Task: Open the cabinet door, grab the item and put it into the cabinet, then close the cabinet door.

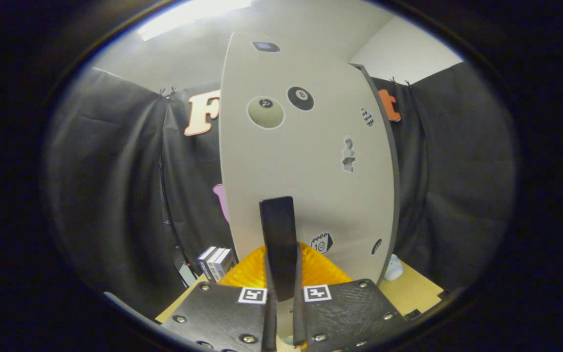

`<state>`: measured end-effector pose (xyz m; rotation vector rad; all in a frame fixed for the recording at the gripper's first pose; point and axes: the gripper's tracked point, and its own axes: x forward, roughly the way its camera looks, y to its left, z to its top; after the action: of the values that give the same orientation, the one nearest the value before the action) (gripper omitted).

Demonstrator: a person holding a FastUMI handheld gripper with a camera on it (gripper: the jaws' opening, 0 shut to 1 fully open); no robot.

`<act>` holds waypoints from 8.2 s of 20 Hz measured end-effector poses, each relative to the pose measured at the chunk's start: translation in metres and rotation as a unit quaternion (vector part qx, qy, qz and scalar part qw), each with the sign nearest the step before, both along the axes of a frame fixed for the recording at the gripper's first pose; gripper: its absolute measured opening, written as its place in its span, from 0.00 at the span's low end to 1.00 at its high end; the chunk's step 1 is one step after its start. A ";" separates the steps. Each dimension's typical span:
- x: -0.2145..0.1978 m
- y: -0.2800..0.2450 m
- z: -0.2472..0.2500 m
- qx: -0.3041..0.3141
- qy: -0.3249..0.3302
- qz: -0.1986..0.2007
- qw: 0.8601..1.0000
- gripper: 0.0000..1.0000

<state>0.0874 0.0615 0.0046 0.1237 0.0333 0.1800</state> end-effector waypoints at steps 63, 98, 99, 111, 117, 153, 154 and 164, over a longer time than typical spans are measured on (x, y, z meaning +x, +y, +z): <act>-0.069 -0.111 -0.056 -0.074 0.045 -0.040 0.995 0.80; -0.005 0.040 -0.442 -0.046 0.357 0.043 0.932 0.55; -0.003 0.039 -0.439 -0.052 0.351 0.044 0.934 0.55; 0.055 0.027 -0.225 -0.059 0.183 0.045 0.980 0.55; 0.112 0.034 -0.113 -0.058 0.077 0.042 0.994 0.54; 0.228 -0.009 -0.075 0.005 0.043 -0.027 0.999 0.99; 0.214 -0.011 -0.068 0.004 0.038 -0.026 0.999 0.99; 0.034 -0.052 -0.020 -0.002 0.022 -0.030 0.999 0.99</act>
<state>0.1215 0.0092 -0.0158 0.1236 0.0732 0.1164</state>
